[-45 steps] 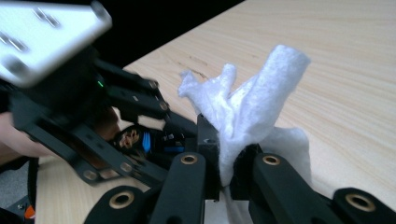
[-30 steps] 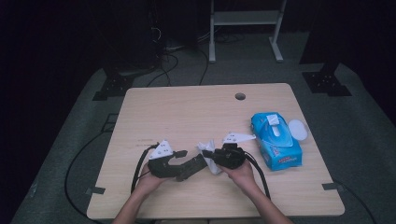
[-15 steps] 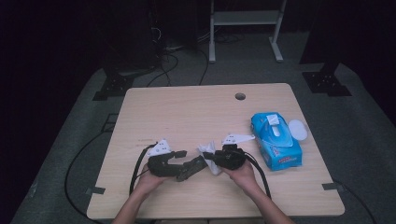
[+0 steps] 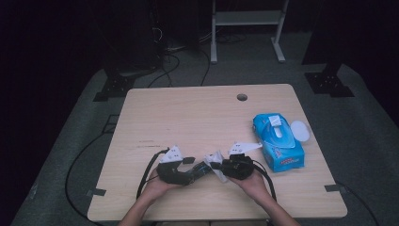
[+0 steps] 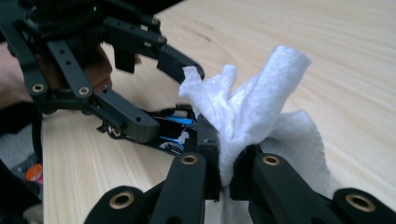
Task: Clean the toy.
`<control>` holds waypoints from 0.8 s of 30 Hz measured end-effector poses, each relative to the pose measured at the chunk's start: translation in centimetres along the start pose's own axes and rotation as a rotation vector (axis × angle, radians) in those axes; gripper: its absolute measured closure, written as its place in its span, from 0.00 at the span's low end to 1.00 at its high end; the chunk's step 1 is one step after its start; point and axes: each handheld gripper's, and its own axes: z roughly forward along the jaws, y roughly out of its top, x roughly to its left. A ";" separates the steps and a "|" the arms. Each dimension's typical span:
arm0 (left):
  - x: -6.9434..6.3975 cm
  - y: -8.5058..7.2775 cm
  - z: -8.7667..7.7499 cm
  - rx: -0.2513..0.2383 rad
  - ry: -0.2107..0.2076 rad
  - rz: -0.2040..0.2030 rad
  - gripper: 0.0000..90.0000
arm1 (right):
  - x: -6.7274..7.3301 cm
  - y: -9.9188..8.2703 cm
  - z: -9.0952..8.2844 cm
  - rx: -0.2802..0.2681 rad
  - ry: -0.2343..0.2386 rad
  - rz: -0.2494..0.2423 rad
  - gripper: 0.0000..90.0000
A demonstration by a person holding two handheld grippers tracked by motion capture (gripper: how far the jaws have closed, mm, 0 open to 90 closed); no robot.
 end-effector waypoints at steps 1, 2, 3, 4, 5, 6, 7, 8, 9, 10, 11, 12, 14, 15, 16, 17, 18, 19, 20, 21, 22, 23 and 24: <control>-0.1 0.0 0.2 0.016 0.005 0.010 0.39 | 0.0 -0.2 0.0 0.012 -0.002 -0.006 0.95; -0.3 0.0 0.3 0.024 0.012 0.024 0.39 | 0.0 -0.4 0.0 0.016 -0.006 -0.009 0.95; -0.4 0.0 0.5 0.033 0.018 0.037 0.39 | 0.0 -0.6 0.0 0.024 -0.008 -0.010 0.95; -0.6 0.0 0.7 0.040 0.029 0.050 0.39 | 0.0 -0.7 0.1 0.028 -0.012 -0.011 0.95; -0.6 0.1 0.8 0.047 0.036 0.061 0.39 | -0.1 -0.7 0.1 0.031 -0.014 -0.011 0.95; -0.7 0.0 0.9 0.048 0.044 0.065 0.39 | -0.1 -0.8 0.1 0.034 -0.016 -0.010 0.95; -0.7 0.0 1.0 0.056 0.054 0.071 0.38 | -0.2 -0.8 0.2 0.035 -0.017 -0.010 0.95; -0.7 -0.1 1.2 0.069 0.064 0.078 0.37 | -0.2 -0.9 0.3 0.041 -0.021 -0.013 0.95; -0.7 -0.1 1.3 0.077 0.068 0.083 0.36 | -0.2 -1.0 0.4 0.049 -0.022 -0.016 0.95; -0.8 -0.2 1.5 0.095 0.077 0.094 0.35 | -0.3 -1.1 0.5 0.055 -0.024 -0.017 0.95; -0.9 -0.2 1.6 0.108 0.084 0.105 0.33 | -0.3 -1.2 0.6 0.064 -0.029 -0.021 0.95; -1.0 -0.3 1.8 0.117 0.093 0.125 0.32 | -0.3 -1.3 0.6 0.071 -0.035 -0.026 0.95; -1.3 -0.2 1.9 0.132 0.106 0.157 0.32 | -0.5 -1.4 0.5 0.071 -0.043 -0.022 0.95; -1.4 -0.2 2.0 0.134 0.109 0.165 0.31 | -0.5 -1.4 0.3 0.068 -0.045 -0.018 0.95; -1.4 -0.2 2.1 0.142 0.105 0.152 0.30 | -0.6 -1.3 0.1 0.058 -0.047 -0.015 0.95; -1.3 -0.2 2.2 0.144 0.110 0.147 0.29 | -0.6 -1.2 -0.3 0.047 -0.047 -0.012 0.95; -1.3 -0.3 2.2 0.141 0.110 0.144 0.28 | -0.7 -1.1 -0.7 0.039 -0.048 -0.008 0.95; -1.2 -0.2 2.2 0.136 0.108 0.136 0.27 | -0.7 -1.0 -1.1 0.032 -0.051 -0.011 0.95; -1.1 -0.2 2.2 0.140 0.107 0.144 0.26 | -0.7 -1.0 -1.6 0.024 -0.055 -0.011 0.95; -1.1 -0.2 2.2 0.139 0.108 0.142 0.25 | -0.8 -0.9 -2.1 0.016 -0.056 -0.007 0.95; -1.0 -0.1 2.3 0.138 0.110 0.140 0.24 | -0.9 -0.9 -2.4 0.013 -0.055 0.000 0.95; -1.0 -0.1 2.4 0.132 0.107 0.135 0.23 | -1.0 -1.0 -3.0 0.006 -0.058 0.002 0.95; -1.0 -0.1 2.4 0.137 0.105 0.139 0.23 | -1.0 -1.0 -3.2 0.003 -0.059 0.006 0.95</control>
